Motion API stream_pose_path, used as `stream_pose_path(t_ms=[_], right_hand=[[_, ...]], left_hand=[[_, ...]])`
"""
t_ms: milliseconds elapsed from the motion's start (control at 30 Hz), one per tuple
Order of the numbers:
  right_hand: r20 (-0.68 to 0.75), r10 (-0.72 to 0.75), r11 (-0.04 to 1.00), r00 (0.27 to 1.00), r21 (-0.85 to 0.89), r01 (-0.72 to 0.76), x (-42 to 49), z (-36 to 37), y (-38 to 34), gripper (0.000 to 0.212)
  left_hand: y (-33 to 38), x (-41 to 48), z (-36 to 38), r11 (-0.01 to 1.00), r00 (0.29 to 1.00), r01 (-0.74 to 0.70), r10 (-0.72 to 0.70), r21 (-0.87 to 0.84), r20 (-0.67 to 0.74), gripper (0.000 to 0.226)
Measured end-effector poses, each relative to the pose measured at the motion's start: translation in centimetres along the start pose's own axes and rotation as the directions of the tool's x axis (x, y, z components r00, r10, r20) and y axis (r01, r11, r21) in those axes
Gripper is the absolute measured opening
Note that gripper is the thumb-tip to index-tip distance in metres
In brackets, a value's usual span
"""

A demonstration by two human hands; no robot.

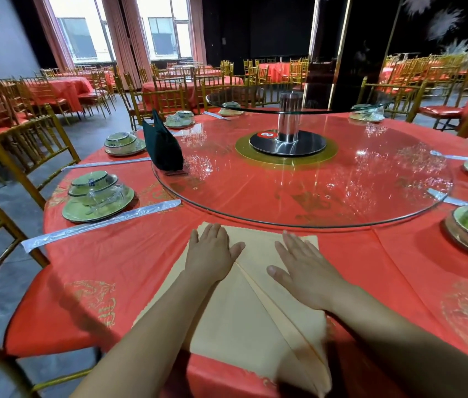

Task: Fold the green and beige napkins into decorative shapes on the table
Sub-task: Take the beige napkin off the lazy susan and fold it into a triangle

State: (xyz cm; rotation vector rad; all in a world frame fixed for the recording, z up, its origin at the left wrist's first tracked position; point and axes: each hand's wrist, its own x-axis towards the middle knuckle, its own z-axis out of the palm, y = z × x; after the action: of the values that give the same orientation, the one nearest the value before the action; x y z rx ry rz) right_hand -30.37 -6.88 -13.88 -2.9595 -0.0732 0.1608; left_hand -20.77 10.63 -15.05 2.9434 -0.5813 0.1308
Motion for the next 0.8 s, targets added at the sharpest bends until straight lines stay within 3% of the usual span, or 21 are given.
stream_pose_path(t_ms=[67,200,233,300,367,633,733,800], right_hand=[[-0.002,-0.021,0.999,1.0,0.036,0.021,-1.0,0.2,-1.2,0.126],[-0.022,0.001,0.998,1.0,0.068,0.0,-2.5,0.5,-2.9,0.072],[-0.04,-0.001,0.999,0.999,0.054,0.003,-2.5,0.7,-3.1,0.079],[-0.065,-0.016,1.0,0.998,0.004,0.016,-2.5,1.3,-3.6,0.116],[-0.075,-0.003,1.0,0.997,-0.022,0.002,-2.3,1.9,-3.6,0.132],[-0.079,-0.013,1.0,0.997,-0.024,0.011,-2.6,2.2,-3.5,0.123],[-0.087,-0.019,1.0,0.996,-0.019,0.017,-2.6,2.1,-3.5,0.126],[-0.085,-0.027,1.0,0.996,-0.017,0.026,-2.5,2.1,-3.4,0.13]], left_hand=[[0.0,0.0,0.0,1.0,1.0,0.003,-0.003,0.003,0.003,0.058],[0.0,0.0,-0.2,1.0,1.0,-0.001,0.001,0.004,0.004,0.057],[0.0,0.0,-0.2,1.0,1.0,-0.001,0.001,0.006,0.004,0.057],[-0.1,0.0,0.0,1.0,1.0,0.002,-0.002,0.013,0.006,0.058],[-0.1,0.1,0.0,1.0,1.0,0.01,-0.011,0.007,0.006,0.059],[0.1,0.3,-0.9,0.999,0.999,-0.03,0.032,0.04,-0.04,0.053],[1.8,-0.9,-1.8,0.965,0.967,-0.201,0.168,-0.168,-0.19,0.042],[2.8,-2.7,-2.0,0.883,0.953,-0.299,0.261,-0.363,-0.15,0.031]])
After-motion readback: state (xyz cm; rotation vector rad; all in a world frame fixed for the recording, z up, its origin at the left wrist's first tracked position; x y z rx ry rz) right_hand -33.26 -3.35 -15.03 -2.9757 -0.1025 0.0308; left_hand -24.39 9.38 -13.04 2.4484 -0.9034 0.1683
